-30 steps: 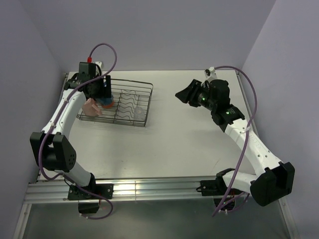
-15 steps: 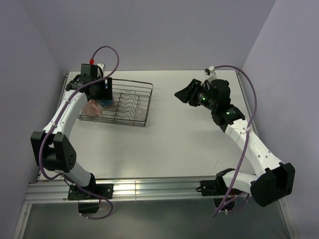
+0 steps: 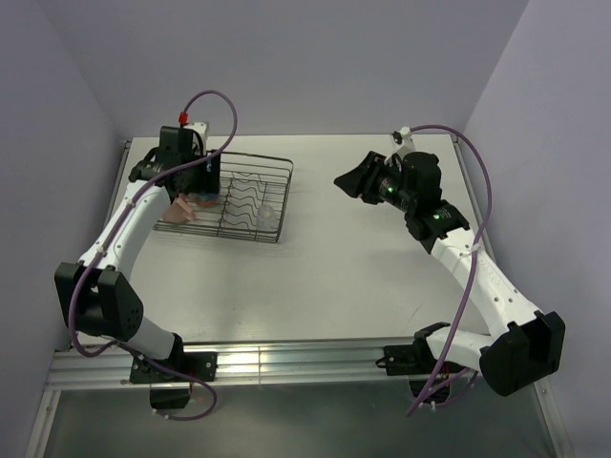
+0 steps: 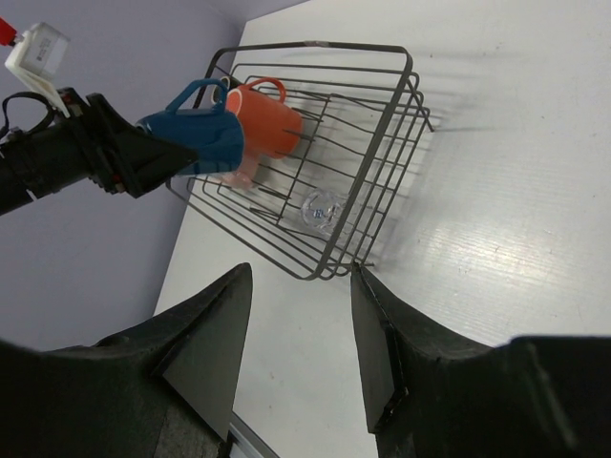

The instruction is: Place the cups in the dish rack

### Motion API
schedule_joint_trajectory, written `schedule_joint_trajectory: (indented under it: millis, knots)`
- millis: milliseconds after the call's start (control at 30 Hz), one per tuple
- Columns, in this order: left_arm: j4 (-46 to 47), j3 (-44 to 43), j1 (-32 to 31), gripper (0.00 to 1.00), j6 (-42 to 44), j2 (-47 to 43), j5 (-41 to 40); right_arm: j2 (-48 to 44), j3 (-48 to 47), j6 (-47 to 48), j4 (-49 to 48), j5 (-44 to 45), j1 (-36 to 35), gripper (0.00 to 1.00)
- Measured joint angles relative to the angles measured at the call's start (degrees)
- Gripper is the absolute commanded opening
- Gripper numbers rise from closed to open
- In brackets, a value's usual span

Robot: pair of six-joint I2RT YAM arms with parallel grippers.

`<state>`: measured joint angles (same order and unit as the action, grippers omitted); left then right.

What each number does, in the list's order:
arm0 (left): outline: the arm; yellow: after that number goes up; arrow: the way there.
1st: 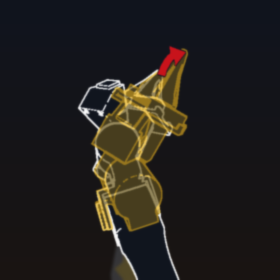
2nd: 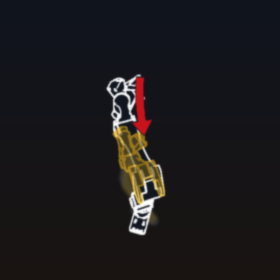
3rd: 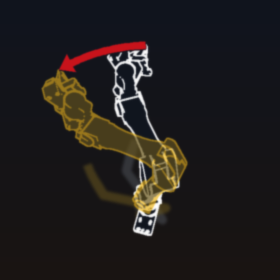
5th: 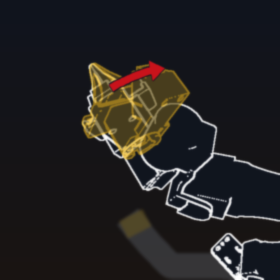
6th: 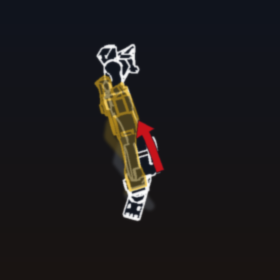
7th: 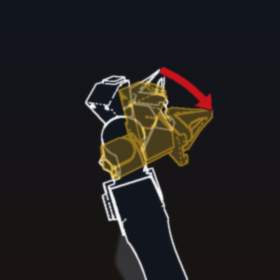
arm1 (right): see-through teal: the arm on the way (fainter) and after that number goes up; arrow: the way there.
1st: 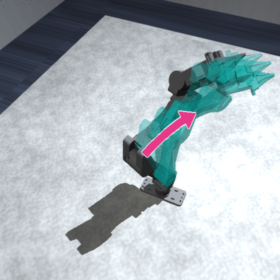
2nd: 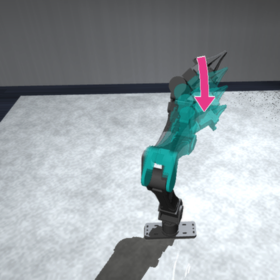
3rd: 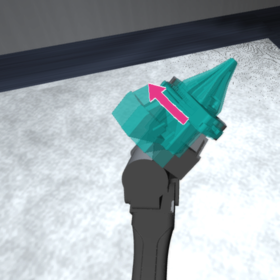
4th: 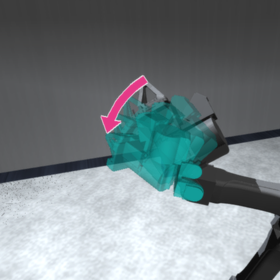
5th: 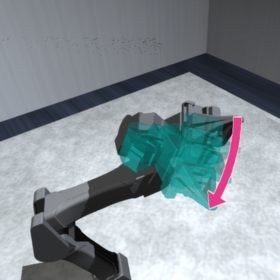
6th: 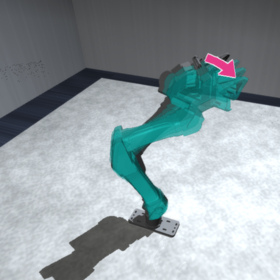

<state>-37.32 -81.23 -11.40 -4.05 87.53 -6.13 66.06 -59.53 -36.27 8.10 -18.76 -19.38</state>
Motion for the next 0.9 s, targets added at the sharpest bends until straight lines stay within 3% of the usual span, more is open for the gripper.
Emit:
schedule_joint_trajectory:
  millis: [900]
  knots:
    - [0.02,0.44,-2.56,0.0,1.97,-1.29,-0.79,0.0,1.03,0.17,-0.5,-0.33,0.0,0.54]
